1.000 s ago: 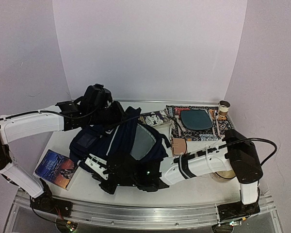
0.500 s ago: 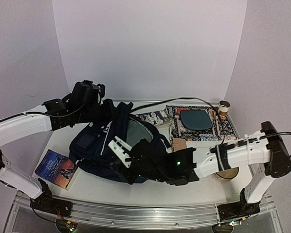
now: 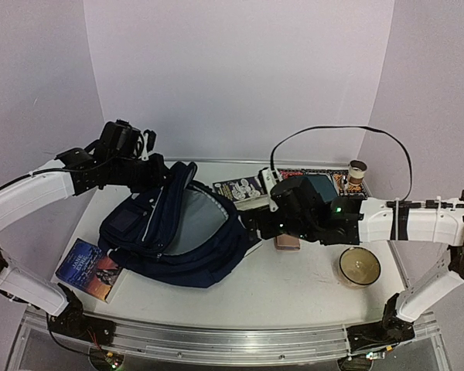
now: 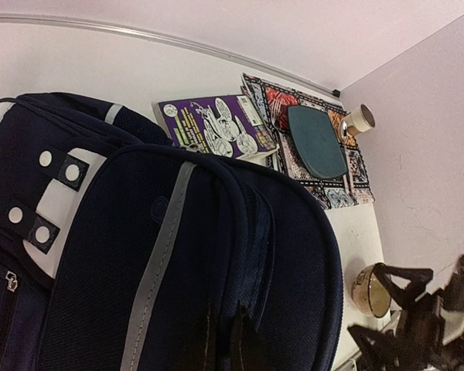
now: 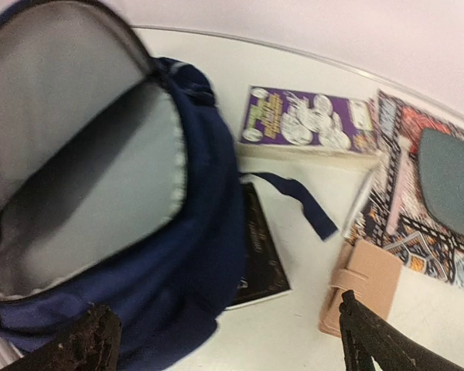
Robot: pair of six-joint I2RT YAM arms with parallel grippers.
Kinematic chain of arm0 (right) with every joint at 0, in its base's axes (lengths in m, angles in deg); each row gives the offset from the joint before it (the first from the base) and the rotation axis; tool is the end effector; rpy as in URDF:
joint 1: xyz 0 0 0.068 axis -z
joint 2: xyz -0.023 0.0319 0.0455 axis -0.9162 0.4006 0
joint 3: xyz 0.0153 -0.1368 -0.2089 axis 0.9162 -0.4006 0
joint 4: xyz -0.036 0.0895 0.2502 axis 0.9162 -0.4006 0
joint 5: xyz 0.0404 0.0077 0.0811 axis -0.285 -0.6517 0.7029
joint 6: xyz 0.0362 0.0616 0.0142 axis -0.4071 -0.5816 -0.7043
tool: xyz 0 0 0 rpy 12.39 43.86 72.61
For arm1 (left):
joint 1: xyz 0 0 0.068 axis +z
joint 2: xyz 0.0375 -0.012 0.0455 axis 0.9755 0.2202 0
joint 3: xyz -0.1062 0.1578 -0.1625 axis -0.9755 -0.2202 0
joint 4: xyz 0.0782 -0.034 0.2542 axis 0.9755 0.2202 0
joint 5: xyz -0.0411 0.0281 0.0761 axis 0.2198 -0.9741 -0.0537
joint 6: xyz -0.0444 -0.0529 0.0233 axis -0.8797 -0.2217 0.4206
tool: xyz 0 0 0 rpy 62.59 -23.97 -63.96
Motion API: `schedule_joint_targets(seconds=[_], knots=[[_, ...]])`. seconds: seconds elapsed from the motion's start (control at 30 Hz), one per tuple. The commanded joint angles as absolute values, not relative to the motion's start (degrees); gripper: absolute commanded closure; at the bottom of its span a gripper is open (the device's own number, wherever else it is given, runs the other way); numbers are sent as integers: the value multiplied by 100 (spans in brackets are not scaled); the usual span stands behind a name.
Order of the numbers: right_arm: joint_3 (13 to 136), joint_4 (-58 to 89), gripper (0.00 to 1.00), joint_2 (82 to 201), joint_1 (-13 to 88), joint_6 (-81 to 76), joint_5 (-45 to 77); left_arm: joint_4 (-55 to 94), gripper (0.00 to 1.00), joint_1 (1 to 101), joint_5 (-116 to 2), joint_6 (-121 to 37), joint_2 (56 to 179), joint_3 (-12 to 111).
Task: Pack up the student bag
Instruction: Unzip the second largest pocket of the student bag, then pick up the card case from the center of the board.
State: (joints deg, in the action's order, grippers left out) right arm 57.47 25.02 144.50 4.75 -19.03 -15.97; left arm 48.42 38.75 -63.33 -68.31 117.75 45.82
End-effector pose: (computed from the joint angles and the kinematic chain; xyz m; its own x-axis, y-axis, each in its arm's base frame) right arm 0.1990 0.3165 0.2612 -0.3722 0.0792 -0.9248 -0.5125 0.8131 0.2759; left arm 0.2557 -0.2060 0.3029 -0.7366 -0.2057 -0.6443 0.2370 0.8138 -0.5307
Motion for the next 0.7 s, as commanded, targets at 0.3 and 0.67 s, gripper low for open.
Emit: schedule_joint_targets(seconds=[0.3,0.67], knots=[[5633,1076,2,15544,2235,-3478,-1152,5077,100,4609,-4596,-5983,11777,5476],[6215,900,2,16924,2593,-3355,-873,5372,100,4652,-4257,-5602,11798,5477]])
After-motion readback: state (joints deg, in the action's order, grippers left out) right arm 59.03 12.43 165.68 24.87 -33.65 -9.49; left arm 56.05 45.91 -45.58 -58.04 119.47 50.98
